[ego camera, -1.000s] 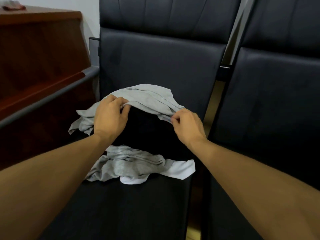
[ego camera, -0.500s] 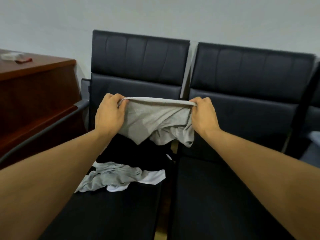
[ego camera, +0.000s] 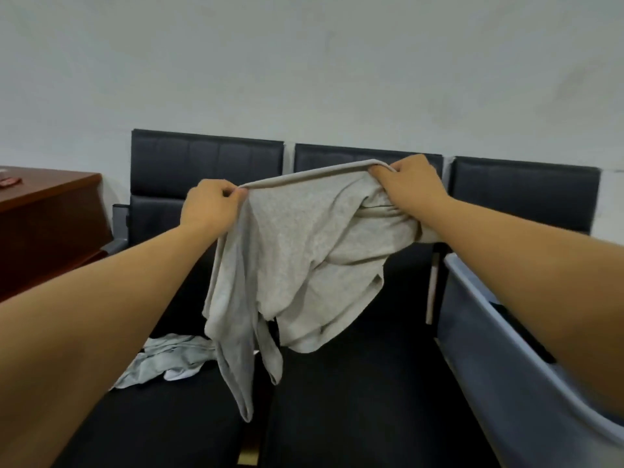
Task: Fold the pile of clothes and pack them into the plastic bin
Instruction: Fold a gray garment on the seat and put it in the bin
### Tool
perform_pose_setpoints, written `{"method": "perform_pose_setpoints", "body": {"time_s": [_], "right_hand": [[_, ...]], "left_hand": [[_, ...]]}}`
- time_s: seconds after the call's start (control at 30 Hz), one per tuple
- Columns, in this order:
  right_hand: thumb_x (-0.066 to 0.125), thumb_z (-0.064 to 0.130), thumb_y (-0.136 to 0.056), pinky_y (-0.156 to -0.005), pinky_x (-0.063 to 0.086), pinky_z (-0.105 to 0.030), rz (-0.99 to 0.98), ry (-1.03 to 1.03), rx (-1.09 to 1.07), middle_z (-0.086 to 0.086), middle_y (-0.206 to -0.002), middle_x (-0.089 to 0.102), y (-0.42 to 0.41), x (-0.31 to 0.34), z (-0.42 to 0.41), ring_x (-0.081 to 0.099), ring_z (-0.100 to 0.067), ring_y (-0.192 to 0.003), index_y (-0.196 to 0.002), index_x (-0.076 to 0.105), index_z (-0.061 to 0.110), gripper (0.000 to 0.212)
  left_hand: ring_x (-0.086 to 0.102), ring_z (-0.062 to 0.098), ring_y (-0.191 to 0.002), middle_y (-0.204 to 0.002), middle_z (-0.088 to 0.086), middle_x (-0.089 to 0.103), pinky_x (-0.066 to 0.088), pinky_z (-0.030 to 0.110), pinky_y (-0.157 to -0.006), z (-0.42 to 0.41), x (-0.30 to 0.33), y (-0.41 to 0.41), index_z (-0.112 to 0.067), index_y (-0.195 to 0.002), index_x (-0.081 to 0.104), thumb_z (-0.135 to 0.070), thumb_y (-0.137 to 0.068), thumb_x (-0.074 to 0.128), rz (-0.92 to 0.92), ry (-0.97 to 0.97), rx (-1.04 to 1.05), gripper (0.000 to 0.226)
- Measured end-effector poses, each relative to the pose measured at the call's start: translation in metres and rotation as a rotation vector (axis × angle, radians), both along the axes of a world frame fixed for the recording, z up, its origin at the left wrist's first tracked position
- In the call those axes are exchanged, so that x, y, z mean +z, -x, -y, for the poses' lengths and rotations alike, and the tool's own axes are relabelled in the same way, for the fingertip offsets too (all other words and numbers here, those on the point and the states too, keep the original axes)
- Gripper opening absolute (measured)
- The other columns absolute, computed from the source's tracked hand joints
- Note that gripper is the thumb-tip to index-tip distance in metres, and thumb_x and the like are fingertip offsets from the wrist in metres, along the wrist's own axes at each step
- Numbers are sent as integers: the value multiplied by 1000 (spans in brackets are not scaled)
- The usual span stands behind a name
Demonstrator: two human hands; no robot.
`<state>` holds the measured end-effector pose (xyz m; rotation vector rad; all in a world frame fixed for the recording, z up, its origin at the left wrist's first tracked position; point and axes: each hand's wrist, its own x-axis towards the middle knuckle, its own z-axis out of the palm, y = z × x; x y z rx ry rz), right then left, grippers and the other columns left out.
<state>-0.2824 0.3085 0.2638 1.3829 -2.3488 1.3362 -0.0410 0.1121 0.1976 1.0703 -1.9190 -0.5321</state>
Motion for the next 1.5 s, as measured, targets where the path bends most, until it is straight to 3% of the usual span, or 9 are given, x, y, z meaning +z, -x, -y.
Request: {"method": "perform_pose_setpoints", "body": {"time_s": [0.23, 0.37, 0.5, 0.7, 0.87, 1.07, 1.27, 1.4, 1.5], "right_hand": [[61, 42, -97, -54, 27, -31, 177, 46, 34, 2, -53, 27, 6, 18, -35, 30, -16, -49, -56, 28, 23, 55], [60, 42, -98, -54, 29, -29, 304, 155, 93, 0, -57, 30, -1, 27, -39, 35, -16, -52, -59, 30, 23, 54], [58, 44, -99, -62, 36, -31, 386, 237, 147, -6, -67, 41, -10, 35, -39, 44, -19, -67, -62, 37, 23, 48], [57, 44, -100, -60, 36, -30, 359, 261, 87, -7, -68, 44, 10, 33, -48, 44, -18, -63, -63, 38, 22, 47], [54, 48, -101, -66, 42, -32, 427, 261, -17, -9, -76, 51, 40, 7, -58, 51, -19, -71, -71, 47, 19, 42], [55, 50, -100, -69, 49, -31, 529, 271, 72, -9, -84, 58, 32, 6, -57, 57, -21, -77, -87, 56, 15, 37], [55, 48, -100, -67, 54, -29, 533, 315, 83, -3, -80, 68, 28, 23, -58, 66, -17, -72, -85, 65, 14, 38], [60, 44, -97, -78, 58, -36, 570, 295, -33, -6, -89, 72, 50, 8, -69, 70, -22, -82, -105, 67, 8, 38], [66, 38, -92, -83, 60, -42, 582, 208, -104, -14, -95, 76, 64, -14, -77, 73, -30, -89, -106, 69, 6, 35]], "left_hand": [[69, 25, -85, -94, 11, 71, 57, 33, -68, -55, -15, 46, -6, -106, 58, -30, -100, 55, -269, -437, -298, 25], [32, 13, -137, -159, -14, 13, 36, 46, -114, -90, -43, 69, -37, -156, -11, -51, -64, 91, -108, -503, -568, 138], [-7, 20, -154, -164, -6, -20, 13, 55, -123, -118, -79, 105, -47, -141, -41, -47, -52, 97, 79, -228, -516, 164], [-17, 21, -153, -163, 1, -27, 6, 52, -125, -119, -109, 126, -39, -150, -32, -10, -90, 68, -14, -206, -407, 120], [-11, 15, -153, -164, -11, -19, 9, 48, -126, -94, -113, 116, -44, -151, -26, -33, -87, 74, -29, -225, -560, 119], [-9, 22, -152, -160, -7, -24, 13, 40, -123, -121, -121, 123, -40, -119, 29, -63, -54, 90, 11, -236, -538, 92], [-32, 23, -147, -158, 3, -40, -7, 37, -120, -136, -118, 150, -29, -93, 70, -52, -89, 68, 97, -159, -469, 23], [27, 18, -141, -156, 4, 22, 26, 38, -117, -124, -104, 140, -25, -96, 74, -34, -102, 55, 88, -286, -529, 22], [52, 16, -72, -79, 3, 56, 43, 33, -67, -110, -90, 119, -20, -73, 63, -29, -103, 52, 40, -259, -465, 34]]}}
